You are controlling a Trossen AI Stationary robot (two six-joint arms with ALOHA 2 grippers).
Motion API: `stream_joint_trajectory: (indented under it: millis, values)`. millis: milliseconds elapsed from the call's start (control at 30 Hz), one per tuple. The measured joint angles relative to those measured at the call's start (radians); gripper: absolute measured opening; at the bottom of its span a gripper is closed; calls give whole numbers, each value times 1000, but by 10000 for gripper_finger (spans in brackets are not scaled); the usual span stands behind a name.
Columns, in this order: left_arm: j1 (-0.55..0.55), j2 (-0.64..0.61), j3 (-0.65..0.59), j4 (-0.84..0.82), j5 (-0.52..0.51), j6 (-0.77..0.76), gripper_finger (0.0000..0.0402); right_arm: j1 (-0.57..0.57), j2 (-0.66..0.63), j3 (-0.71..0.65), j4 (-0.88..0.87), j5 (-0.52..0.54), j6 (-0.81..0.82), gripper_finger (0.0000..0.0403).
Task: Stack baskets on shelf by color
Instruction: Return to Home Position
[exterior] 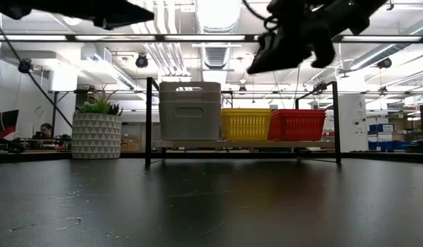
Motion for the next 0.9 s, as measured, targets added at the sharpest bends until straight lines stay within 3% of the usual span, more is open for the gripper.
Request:
stream_joint_trajectory:
  millis: [133,233,300,600,900]
  values:
    - [158,-118,0,-212,294,-68,8,-56,-94,-34,18,7,-28,8]
    - [232,-225,0,-392,517,-137,5,-69,-198,-101,43,6,-44,8]
    - [248,-285,-1,-462,609,-180,3,-70,-273,-161,69,5,-50,8]
    - [248,-482,-97,-504,612,-205,0,-107,-586,-387,148,7,3,9]
    - [248,-755,-267,-452,531,-206,0,-110,-862,-559,184,7,37,9]
